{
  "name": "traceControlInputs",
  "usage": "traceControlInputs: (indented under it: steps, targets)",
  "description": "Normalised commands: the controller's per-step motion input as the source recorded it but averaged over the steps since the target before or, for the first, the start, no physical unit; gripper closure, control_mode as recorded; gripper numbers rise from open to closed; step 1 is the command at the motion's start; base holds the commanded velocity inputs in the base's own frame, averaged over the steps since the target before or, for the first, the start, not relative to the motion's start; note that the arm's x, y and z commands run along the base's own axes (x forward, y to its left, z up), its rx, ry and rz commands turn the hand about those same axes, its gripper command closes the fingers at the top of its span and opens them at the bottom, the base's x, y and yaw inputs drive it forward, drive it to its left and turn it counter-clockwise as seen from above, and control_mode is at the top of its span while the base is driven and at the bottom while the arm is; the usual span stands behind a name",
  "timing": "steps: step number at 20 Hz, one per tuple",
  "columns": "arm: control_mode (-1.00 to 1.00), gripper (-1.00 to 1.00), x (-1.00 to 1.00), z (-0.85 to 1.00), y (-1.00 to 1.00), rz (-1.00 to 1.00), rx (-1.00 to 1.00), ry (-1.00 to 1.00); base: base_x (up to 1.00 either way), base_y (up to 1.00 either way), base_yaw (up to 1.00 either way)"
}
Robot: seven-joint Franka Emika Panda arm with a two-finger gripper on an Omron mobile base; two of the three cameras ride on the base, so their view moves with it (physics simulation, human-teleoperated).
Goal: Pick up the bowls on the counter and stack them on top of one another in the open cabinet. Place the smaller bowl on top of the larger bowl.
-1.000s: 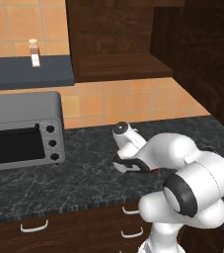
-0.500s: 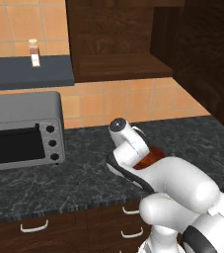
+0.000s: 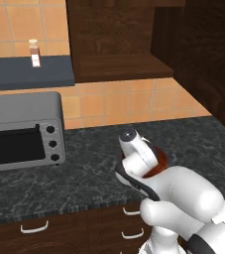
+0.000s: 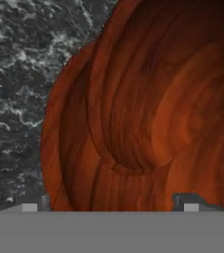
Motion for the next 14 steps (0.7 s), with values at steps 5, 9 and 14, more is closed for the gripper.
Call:
traceControlInputs:
  steps: [5, 9, 14]
  targets:
    - [-1.00, -1.00, 0.00, -0.37, -0.11, 0.00, -0.03, 0.16, 0.00, 0.00, 0.00]
    - [-1.00, -1.00, -0.07, 0.02, -0.06, 0.00, 0.00, 0.00, 0.00, 0.00, 0.00]
    - [-1.00, -1.00, -0.44, -0.07, 0.00, 0.00, -0.03, 0.09, 0.00, 0.00, 0.00]
